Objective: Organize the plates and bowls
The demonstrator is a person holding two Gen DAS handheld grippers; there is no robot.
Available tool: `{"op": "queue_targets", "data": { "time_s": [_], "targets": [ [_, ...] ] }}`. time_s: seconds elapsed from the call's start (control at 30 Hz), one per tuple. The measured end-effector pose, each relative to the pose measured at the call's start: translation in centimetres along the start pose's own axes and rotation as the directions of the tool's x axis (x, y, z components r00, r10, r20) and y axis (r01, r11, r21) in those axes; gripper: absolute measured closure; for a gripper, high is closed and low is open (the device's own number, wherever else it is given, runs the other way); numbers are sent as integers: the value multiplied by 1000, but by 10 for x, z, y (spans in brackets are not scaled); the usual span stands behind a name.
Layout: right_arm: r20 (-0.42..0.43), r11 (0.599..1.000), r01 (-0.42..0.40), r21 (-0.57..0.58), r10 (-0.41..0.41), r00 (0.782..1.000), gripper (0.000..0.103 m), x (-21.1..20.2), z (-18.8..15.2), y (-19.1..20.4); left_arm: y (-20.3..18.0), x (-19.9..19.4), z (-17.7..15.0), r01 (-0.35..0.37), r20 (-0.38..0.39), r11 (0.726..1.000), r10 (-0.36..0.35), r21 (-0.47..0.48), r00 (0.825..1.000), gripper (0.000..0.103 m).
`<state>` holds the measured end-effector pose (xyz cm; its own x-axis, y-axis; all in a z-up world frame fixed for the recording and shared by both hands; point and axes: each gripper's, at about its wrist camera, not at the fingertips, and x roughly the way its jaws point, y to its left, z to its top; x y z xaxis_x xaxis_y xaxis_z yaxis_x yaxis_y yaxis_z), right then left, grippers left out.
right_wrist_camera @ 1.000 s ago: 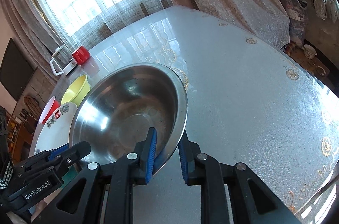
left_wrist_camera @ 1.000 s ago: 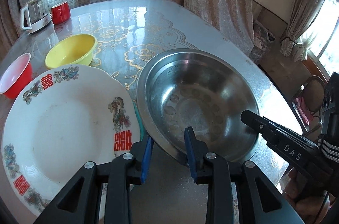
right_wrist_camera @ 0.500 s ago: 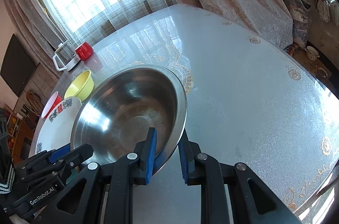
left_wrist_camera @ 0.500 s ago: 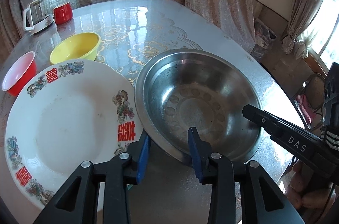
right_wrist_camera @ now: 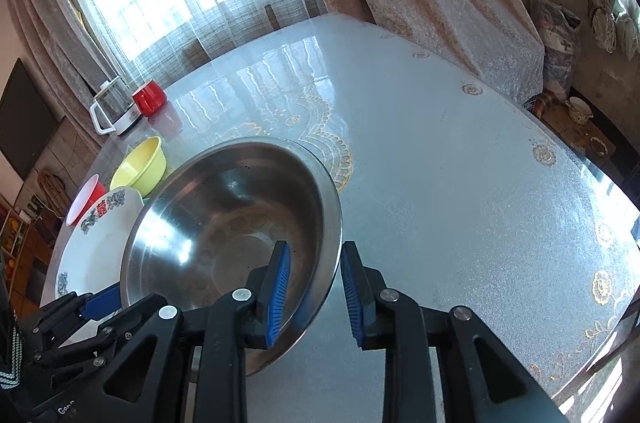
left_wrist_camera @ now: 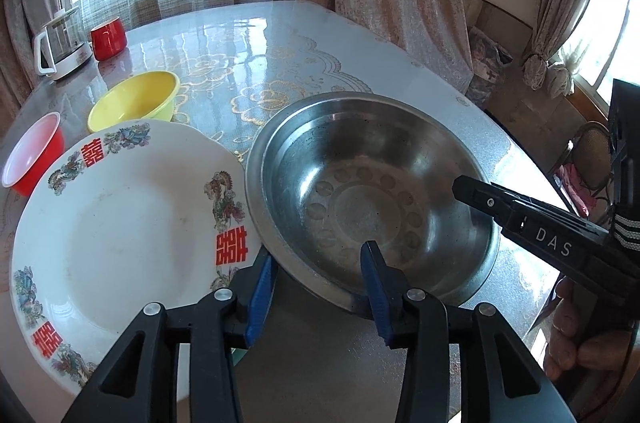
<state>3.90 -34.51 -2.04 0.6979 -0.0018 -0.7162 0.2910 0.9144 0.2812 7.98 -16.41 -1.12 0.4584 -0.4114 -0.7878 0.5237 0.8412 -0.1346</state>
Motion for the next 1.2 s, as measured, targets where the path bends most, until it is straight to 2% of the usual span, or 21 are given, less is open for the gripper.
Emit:
{"op": "queue_targets", "data": {
  "time_s": [0.2, 0.27, 0.5, 0.63, 0.73, 0.9, 1.07, 1.2],
  "targets": [
    [-6, 1000, -3, 13, 3, 1000, 77, 2, 2, -3, 3, -3, 0, 19, -20, 1000, -19, -2, 1000, 56],
    [-6, 1000, 9, 13, -9, 1000, 77, 3, 1, -5, 0, -5, -2, 23, -23, 1000, -23, 7, 999, 50],
    [0, 1000, 17, 17, -17, 1000, 77, 4, -1, -5, -7, -19, -9, 20, -3, 998, -20, 57, 1000, 43],
    [1, 1000, 0, 28, 0, 1000, 77, 3, -1, -6, -5, -31, -14, -5, 18, 996, 3, 88, 1000, 39],
    [-1, 999, 1, 33, -1, 1000, 77, 4, -1, -7, 3, -38, -18, 19, 13, 997, -20, 75, 1000, 39],
    [23, 999, 6, 47, -7, 1000, 77, 0, 3, -9, 26, -59, -18, 41, 68, 999, -42, 23, 997, 43],
    [55, 998, 24, 58, -27, 998, 75, -5, 10, -8, 55, -71, -12, -4, 113, 999, 8, -39, 994, 51],
    [83, 999, 37, 27, -39, 996, 75, -10, 15, 2, 79, -71, -7, -41, 118, 995, 51, -90, 992, 57]
  ]
}}
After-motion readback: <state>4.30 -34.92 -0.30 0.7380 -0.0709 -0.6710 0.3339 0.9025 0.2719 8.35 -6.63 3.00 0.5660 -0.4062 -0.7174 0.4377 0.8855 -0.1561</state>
